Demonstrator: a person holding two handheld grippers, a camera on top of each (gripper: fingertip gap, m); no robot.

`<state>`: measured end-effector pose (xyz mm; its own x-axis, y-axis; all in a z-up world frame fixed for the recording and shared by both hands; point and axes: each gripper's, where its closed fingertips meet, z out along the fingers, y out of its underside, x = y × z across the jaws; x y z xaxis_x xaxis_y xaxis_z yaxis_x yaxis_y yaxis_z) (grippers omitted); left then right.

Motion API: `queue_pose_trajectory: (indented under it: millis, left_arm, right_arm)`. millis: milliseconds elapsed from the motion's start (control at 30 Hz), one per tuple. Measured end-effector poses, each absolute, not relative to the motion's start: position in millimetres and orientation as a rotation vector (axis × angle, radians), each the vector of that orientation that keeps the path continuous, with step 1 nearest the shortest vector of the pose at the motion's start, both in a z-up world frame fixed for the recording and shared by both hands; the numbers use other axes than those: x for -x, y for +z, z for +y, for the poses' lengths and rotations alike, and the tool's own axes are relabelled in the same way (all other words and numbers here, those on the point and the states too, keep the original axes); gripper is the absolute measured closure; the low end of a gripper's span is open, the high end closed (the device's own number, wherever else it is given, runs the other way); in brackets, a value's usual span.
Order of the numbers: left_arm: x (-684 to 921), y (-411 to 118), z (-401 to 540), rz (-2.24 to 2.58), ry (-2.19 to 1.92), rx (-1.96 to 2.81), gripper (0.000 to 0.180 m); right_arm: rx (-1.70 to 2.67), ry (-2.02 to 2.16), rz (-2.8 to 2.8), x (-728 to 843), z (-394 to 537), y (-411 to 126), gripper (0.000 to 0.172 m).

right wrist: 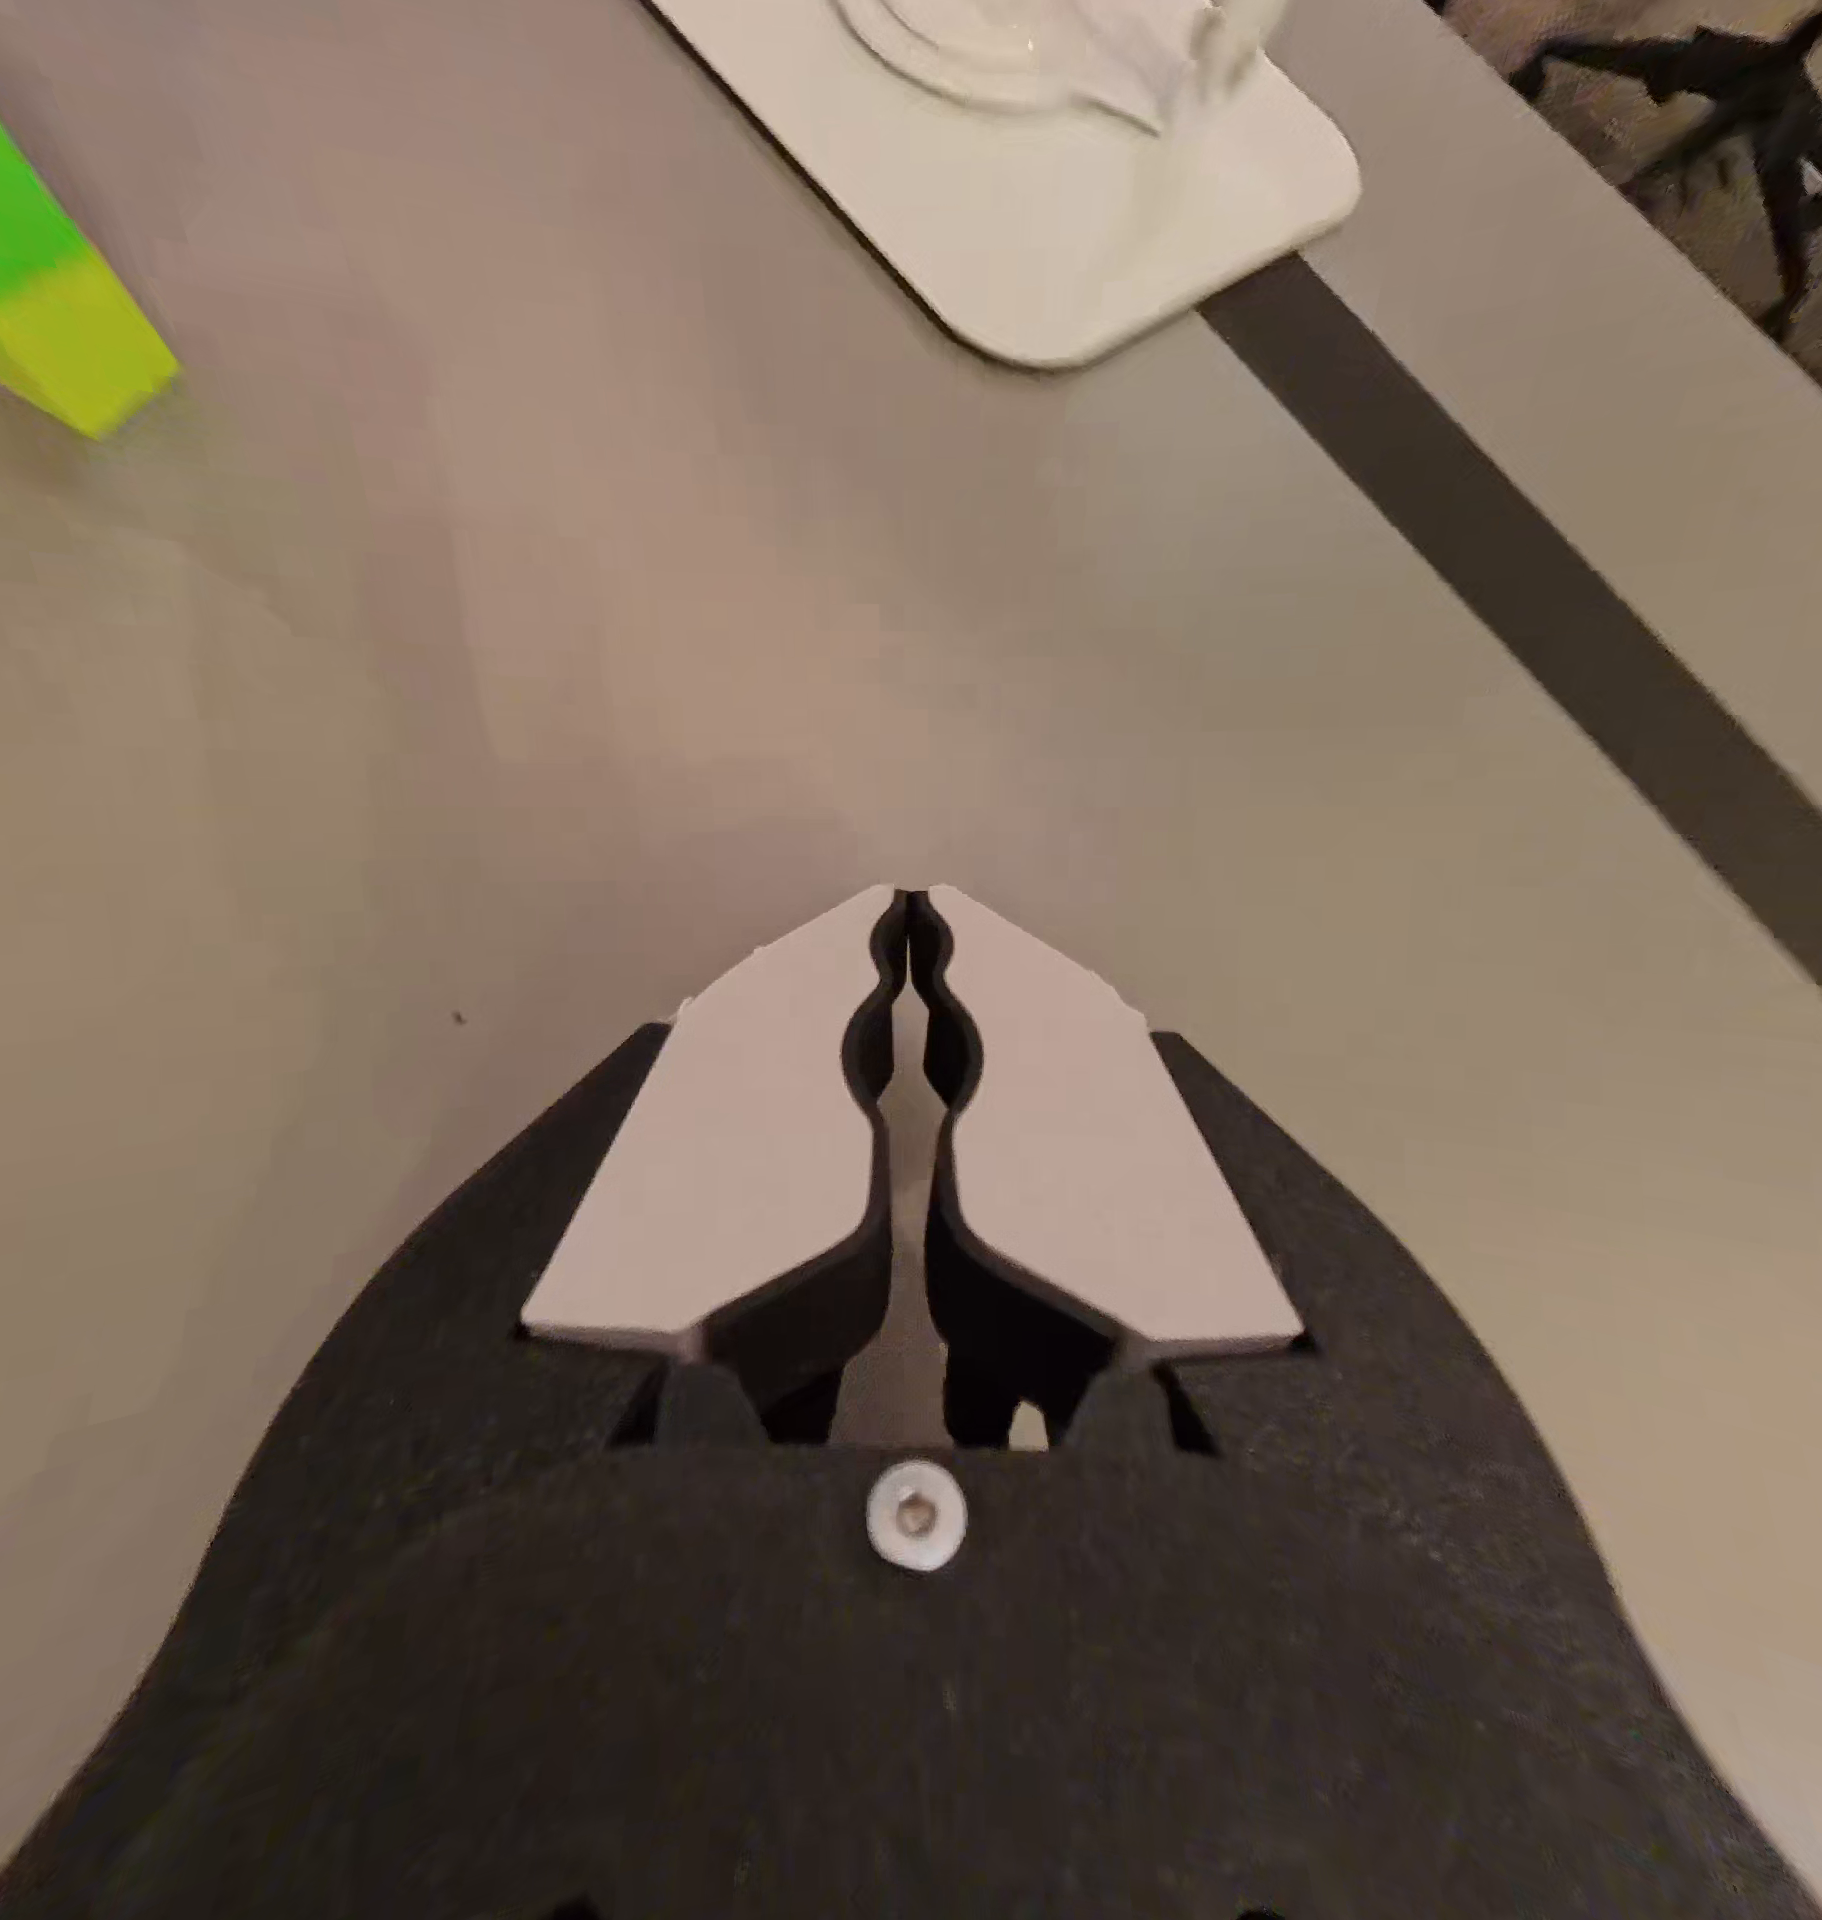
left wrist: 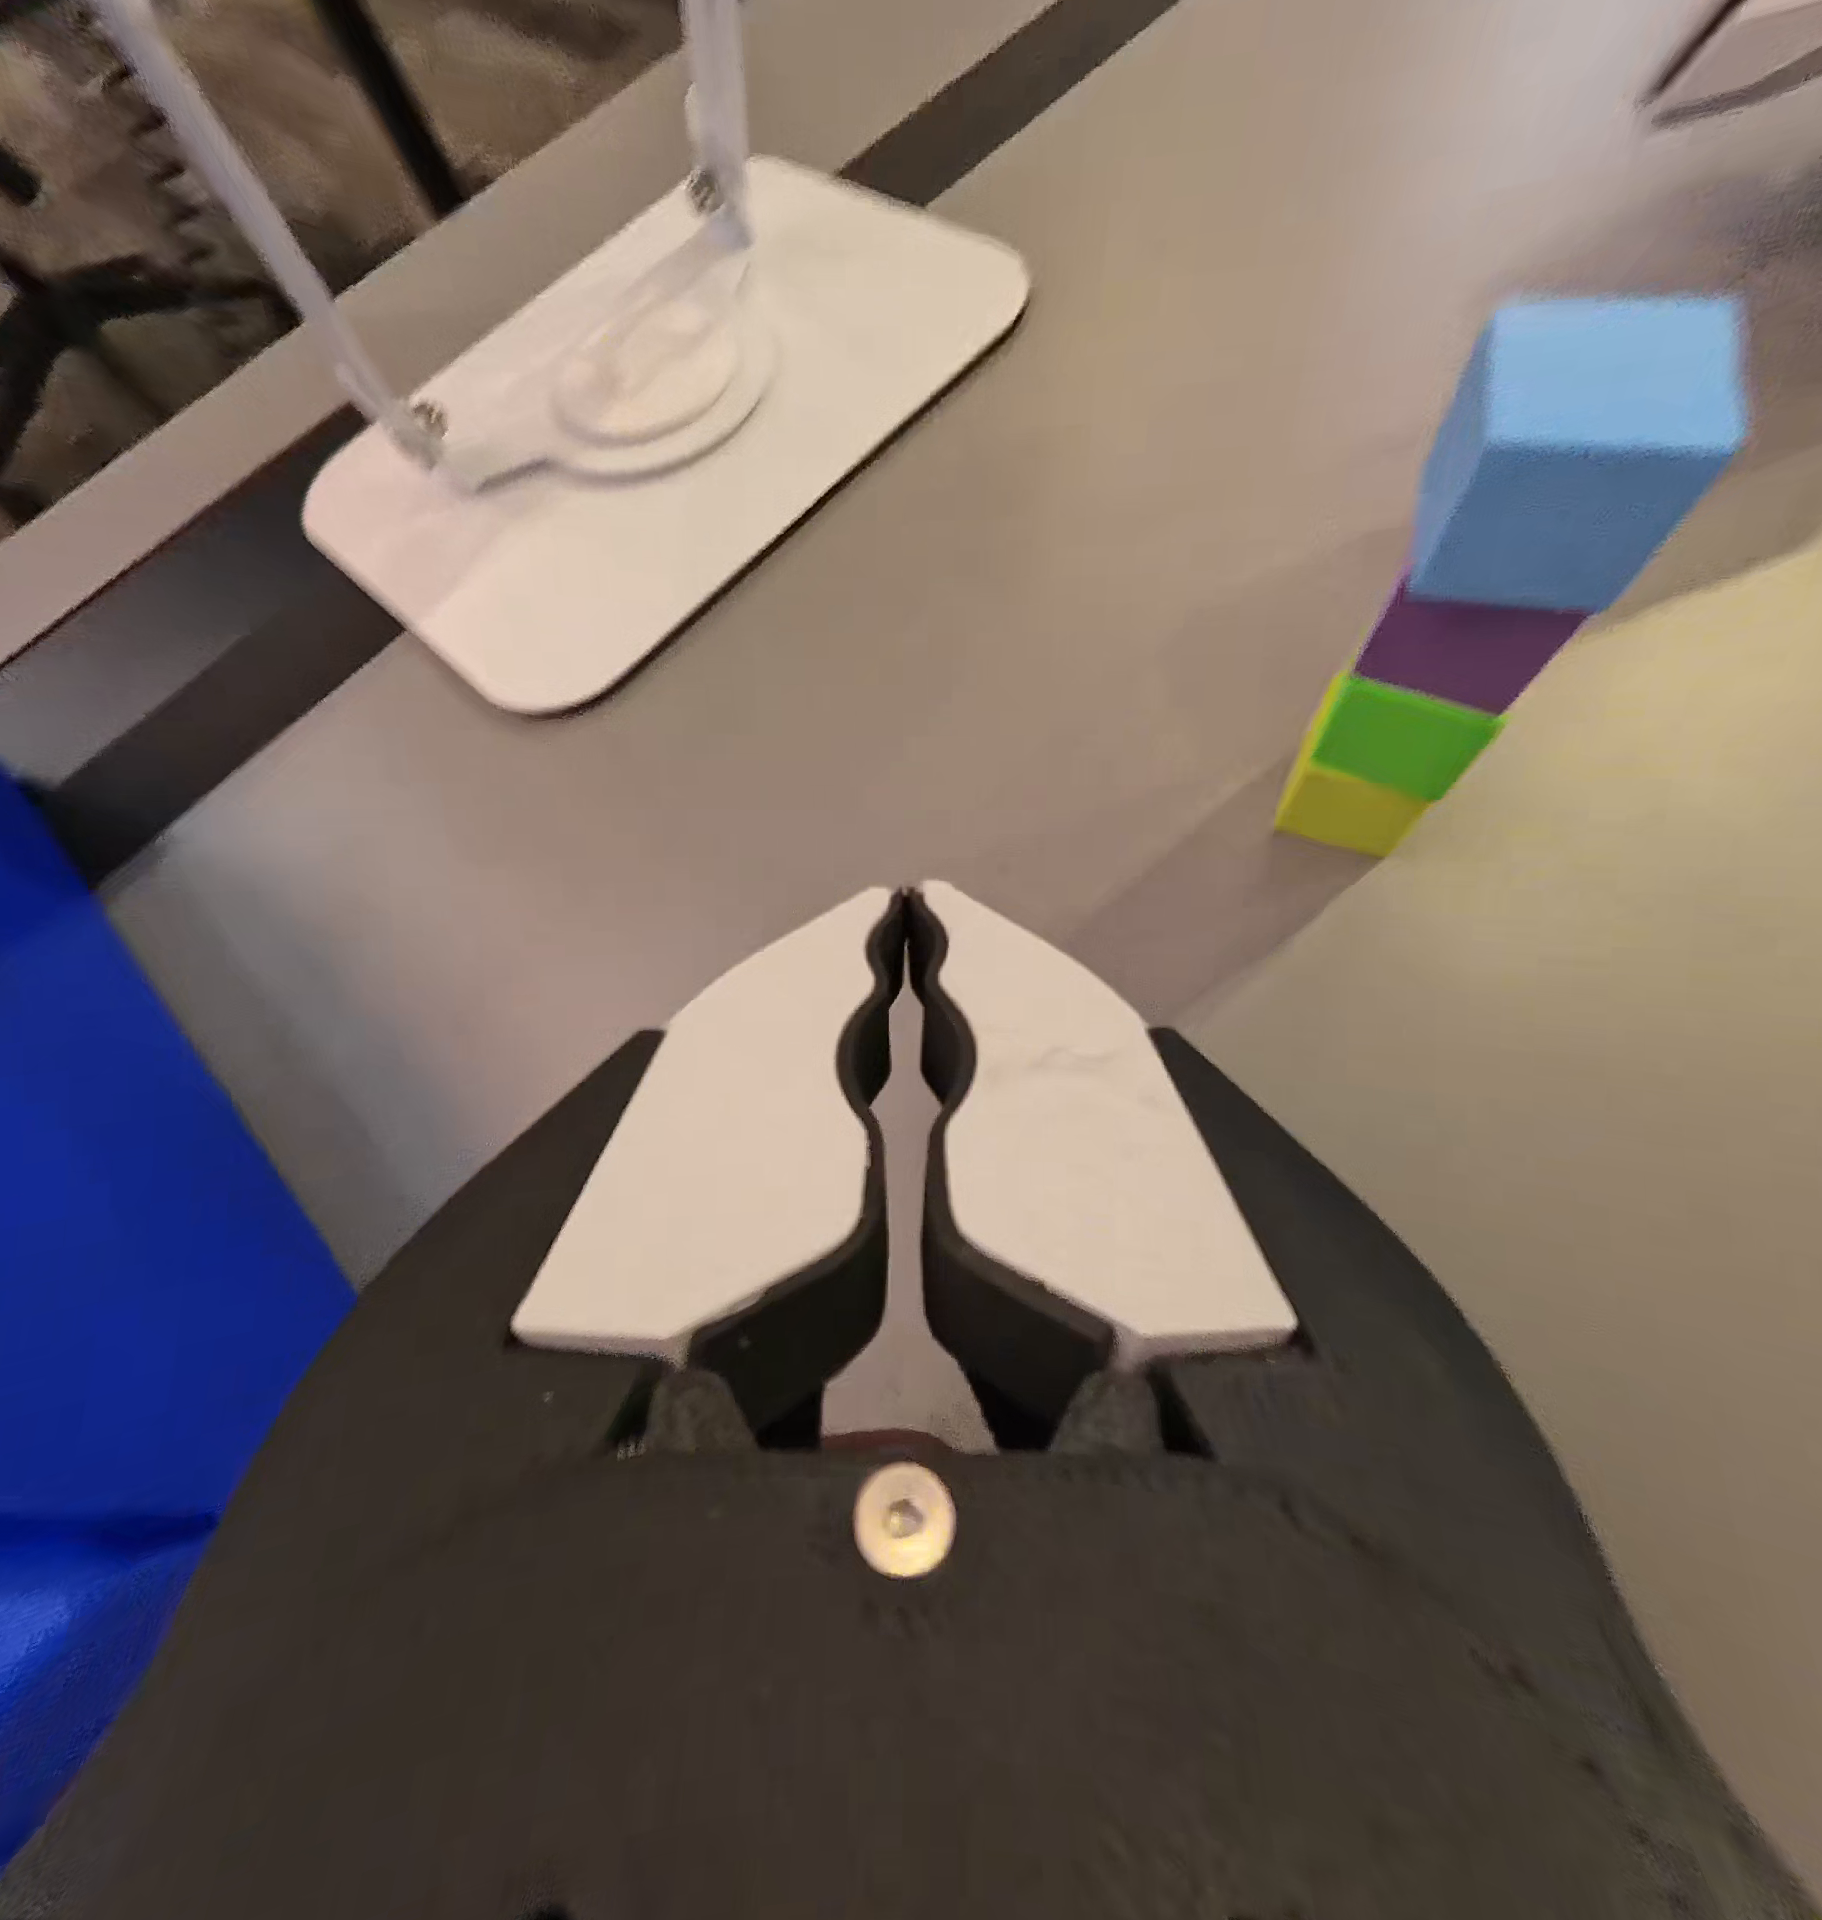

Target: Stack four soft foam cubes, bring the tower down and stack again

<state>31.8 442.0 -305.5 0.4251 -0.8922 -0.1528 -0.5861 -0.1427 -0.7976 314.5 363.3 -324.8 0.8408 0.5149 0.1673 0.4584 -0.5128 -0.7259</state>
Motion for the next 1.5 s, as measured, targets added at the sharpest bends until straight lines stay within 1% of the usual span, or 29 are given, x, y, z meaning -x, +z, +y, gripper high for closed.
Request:
queue_pose_trajectory:
  millis: [33,133,233,333,467,567,633,867,967,1200,1367,1400,1500]
  left_arm:
    - [-26,-310,443,1.238,-0.418,1.864,0.180]
    - [-5,-316,450,1.101,-0.350,1.962,0.180]
    - [20,-312,452,0.934,-0.373,2.037,0.180]
    - [24,-320,447,0.857,-0.367,2.103,0.180]
    - [-39,-332,429,0.945,-0.410,2.145,0.180]
    - [-131,-340,391,1.173,-0.522,2.109,0.180]
    - [-159,-339,381,1.222,-0.527,2.070,0.180]
    - [-102,-340,416,1.036,-0.483,2.129,0.180]
    - [-81,-335,428,0.969,-0.485,2.112,0.180]
    - [-84,-334,426,1.028,-0.465,2.073,0.180]
    - [-84,-332,428,1.030,-0.461,2.054,0.180]
    - [-84,-332,429,1.036,-0.460,2.052,0.180]
    - [-83,-331,429,1.043,-0.467,2.038,0.180]
  right_arm:
    - [2.201,0.074,-0.688,-324,358,-328,0.172]
    - [2.224,-0.065,-0.663,-358,345,-331,0.172]
    - [2.240,-0.042,-0.577,-383,336,-332,0.172]
    - [2.248,0.015,-0.489,-401,334,-330,0.172]
    - [2.232,0.107,-0.437,-401,333,-326,0.172]
    - [2.243,0.077,-0.463,-401,333,-328,0.172]
    - [2.245,0.060,-0.470,-402,332,-328,0.172]
    - [2.217,0.039,-0.439,-411,330,-312,0.172]
    - [2.225,0.018,-0.449,-413,329,-314,0.172]
    - [2.225,0.032,-0.409,-415,331,-318,0.172]
    - [2.122,0.158,-0.464,-385,330,-293,0.172]
    - [2.106,0.169,-0.505,-374,329,-287,0.170]
    - [2.086,0.224,-0.700,-325,321,-275,0.154]
